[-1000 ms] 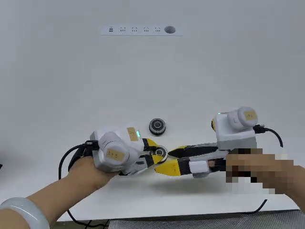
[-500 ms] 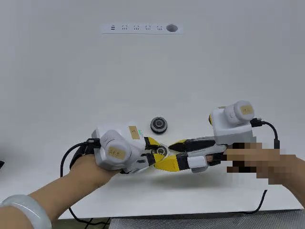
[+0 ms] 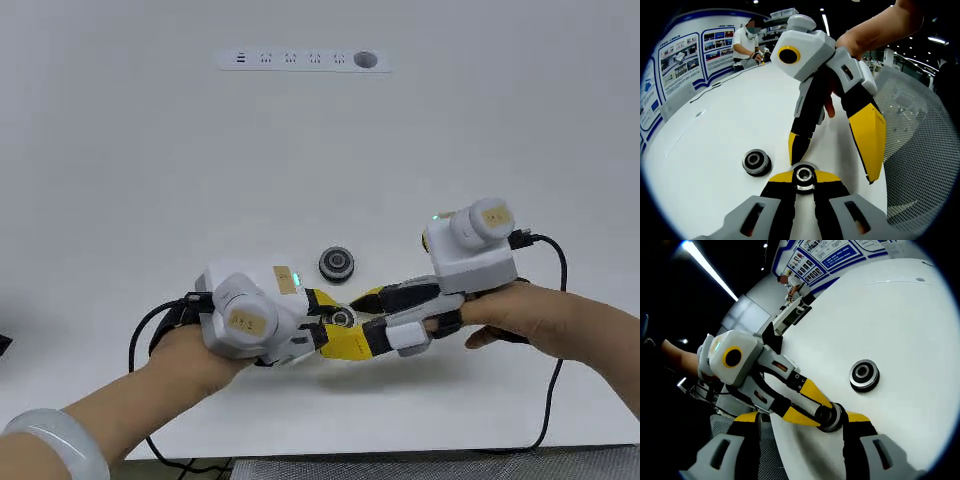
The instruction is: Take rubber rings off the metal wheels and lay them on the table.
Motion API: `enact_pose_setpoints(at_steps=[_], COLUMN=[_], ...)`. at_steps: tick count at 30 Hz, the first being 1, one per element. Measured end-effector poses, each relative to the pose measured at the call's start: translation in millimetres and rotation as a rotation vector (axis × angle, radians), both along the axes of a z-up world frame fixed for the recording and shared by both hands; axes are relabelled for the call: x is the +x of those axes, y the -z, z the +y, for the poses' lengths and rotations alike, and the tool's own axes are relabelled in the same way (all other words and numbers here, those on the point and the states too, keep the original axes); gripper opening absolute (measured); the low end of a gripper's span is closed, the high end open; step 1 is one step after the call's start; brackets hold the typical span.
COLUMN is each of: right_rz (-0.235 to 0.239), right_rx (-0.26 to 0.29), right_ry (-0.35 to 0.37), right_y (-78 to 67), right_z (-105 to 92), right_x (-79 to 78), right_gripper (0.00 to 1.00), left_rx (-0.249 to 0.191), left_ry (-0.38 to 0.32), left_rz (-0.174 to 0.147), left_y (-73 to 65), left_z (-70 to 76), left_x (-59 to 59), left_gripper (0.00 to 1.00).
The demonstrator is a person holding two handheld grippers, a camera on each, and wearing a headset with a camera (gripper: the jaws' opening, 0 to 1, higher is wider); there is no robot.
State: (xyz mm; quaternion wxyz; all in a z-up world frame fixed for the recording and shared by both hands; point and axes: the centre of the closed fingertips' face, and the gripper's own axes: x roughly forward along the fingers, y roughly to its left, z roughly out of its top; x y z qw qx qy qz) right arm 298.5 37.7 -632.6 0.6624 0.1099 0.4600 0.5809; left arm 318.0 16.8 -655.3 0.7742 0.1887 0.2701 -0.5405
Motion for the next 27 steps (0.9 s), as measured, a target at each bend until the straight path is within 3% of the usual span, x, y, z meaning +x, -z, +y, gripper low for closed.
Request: enact_pose_setpoints(at_steps=[4, 5, 17, 22, 27], right_rz=[0.004, -0.014, 0.056, 0.072, 0.039], right_rx=[-0.005, 0.001, 0.032, 0.042, 0.030], right_ry=[-0.008, -0.011, 0.045, 0.054, 0.055], right_y=[-0.7, -0.5, -6.1, -7.7, -4.2], right_z=[-1.8, -2.1, -10.5, -15.1, -13.0], right_x=[-3.2, -2.2, -5.7, -6.8, -5.2], right_gripper=[0.69, 0.69, 0.70, 0.63, 0.64], left_rx=[0.000, 0.000, 0.001, 0.000, 0.001], left_ry=[0.001, 0.001, 0.006, 0.003, 0.003], left_rz=[-0.001, -0.001, 0.000, -0.001, 0.000], left_y=[-1.2, -1.3, -0.2, 0.3, -0.3], left_z=[-0.6, -0.7, -0.9, -1.1, -1.7], left_x=[-0.7, -0.7, -0.9, -0.5, -0.5], left_gripper=[0.12, 0.12, 0.12, 0.12, 0.12])
